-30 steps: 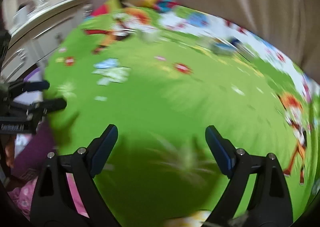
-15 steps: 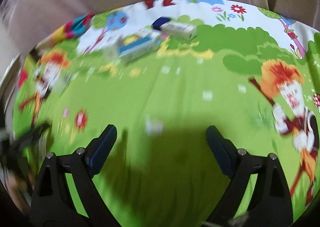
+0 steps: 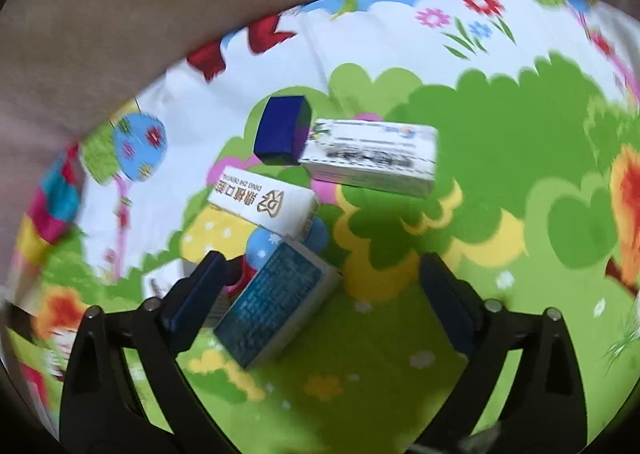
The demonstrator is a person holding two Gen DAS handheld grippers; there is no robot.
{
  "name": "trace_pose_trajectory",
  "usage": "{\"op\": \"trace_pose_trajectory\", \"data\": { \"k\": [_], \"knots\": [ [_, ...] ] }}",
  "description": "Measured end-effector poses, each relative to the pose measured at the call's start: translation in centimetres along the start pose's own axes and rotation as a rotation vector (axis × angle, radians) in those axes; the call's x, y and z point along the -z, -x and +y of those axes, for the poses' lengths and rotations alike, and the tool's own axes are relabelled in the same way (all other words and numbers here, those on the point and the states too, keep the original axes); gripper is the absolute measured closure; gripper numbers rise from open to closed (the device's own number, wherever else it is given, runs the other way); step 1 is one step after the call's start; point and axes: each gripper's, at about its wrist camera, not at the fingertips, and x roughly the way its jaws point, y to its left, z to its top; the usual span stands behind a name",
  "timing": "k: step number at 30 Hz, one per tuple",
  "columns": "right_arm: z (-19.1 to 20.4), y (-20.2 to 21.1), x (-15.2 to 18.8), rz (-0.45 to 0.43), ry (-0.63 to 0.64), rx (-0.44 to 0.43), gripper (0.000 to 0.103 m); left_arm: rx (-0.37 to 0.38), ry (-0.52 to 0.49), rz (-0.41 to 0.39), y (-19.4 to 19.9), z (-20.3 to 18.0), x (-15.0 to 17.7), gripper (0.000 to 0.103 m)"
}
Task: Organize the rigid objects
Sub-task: 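Grasp the blue patterned box with the right tool while the left tool grasps the white medicine box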
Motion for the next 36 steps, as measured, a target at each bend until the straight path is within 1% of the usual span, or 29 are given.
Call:
{"op": "trace_pose_trajectory", "data": {
  "k": [2, 4, 6, 8, 11, 13, 17, 20, 21, 22, 23, 24, 27, 31, 33, 34, 36],
  "knots": [
    [1.4, -0.3, 0.9, 0.01, 0.139, 0.065, 0.004, 0.0, 0.0, 0.0, -0.1, 0.0, 0.1, 0.0],
    [1.2, 0.2, 1.9, -0.008, 0.202, 0.044, 0.004, 0.001, 0.001, -0.001, -0.1, -0.1, 0.2, 0.0],
    [-0.5, 1.3, 2.7, -0.02, 0.219, 0.0, 0.004, 0.003, 0.002, -0.002, 0.2, 0.1, 0.5, 0.0],
    [-3.0, 2.3, 3.5, -0.04, 0.242, -0.012, 0.005, 0.005, 0.004, -0.003, 0.2, 0.1, 0.4, 0.0],
    [-5.0, 3.1, 4.2, -0.059, 0.324, -0.071, 0.005, -0.004, -0.001, -0.001, 0.2, 0.0, 0.4, 0.0],
    [-5.7, 3.2, 4.1, -0.059, 0.347, -0.078, 0.005, -0.01, -0.006, 0.001, 0.1, -0.1, 0.4, 0.0],
    [-4.9, 2.8, 3.6, -0.044, 0.373, -0.057, 0.005, -0.016, -0.01, 0.003, 0.0, -0.2, 0.3, 0.0],
    [-3.5, 2.5, 4.3, -0.042, 0.434, -0.035, 0.005, -0.02, -0.013, 0.004, 0.0, -0.2, 0.4, 0.0],
    [-3.3, 2.5, 4.7, -0.051, 0.475, -0.012, 0.01, -0.023, -0.015, 0.005, 0.0, -0.3, 0.3, 0.0],
    [-3.4, 2.9, 5.0, -0.071, 0.491, -0.02, 0.034, -0.024, -0.015, 0.005, -0.1, -0.3, 0.3, 0.0],
    [-3.6, 3.4, 5.2, -0.088, 0.496, -0.028, 0.054, -0.024, -0.015, 0.005, -0.1, -0.3, 0.3, 0.0],
    [-4.0, 4.1, 5.4, -0.091, 0.506, -0.02, 0.066, -0.024, -0.016, 0.005, -0.1, -0.3, 0.3, 0.0],
    [-6.1, 5.4, 6.7, -0.08, 0.524, -0.059, 0.066, -0.024, -0.017, 0.006, -0.1, -0.2, 0.3, 0.0],
    [-9.0, 7.3, 9.2, -0.116, 0.57, -0.076, 0.066, -0.029, -0.013, 0.021, -0.1, -0.3, 0.2, 0.0],
    [-10.0, 8.0, 10.1, -0.119, 0.57, -0.087, 0.066, -0.03, 0.023, 0.041, -0.2, -0.6, -0.2, 0.0],
    [-10.2, 8.1, 10.3, -0.119, 0.573, -0.089, 0.066, -0.014, 0.049, 0.05, -0.3, -0.9, -0.5, 0.0],
    [-9.9, 8.2, 10.3, -0.121, 0.582, -0.079, 0.066, 0.042, 0.123, 0.066, -0.6, -1.6, -1.5, 0.0]
  ]
}}
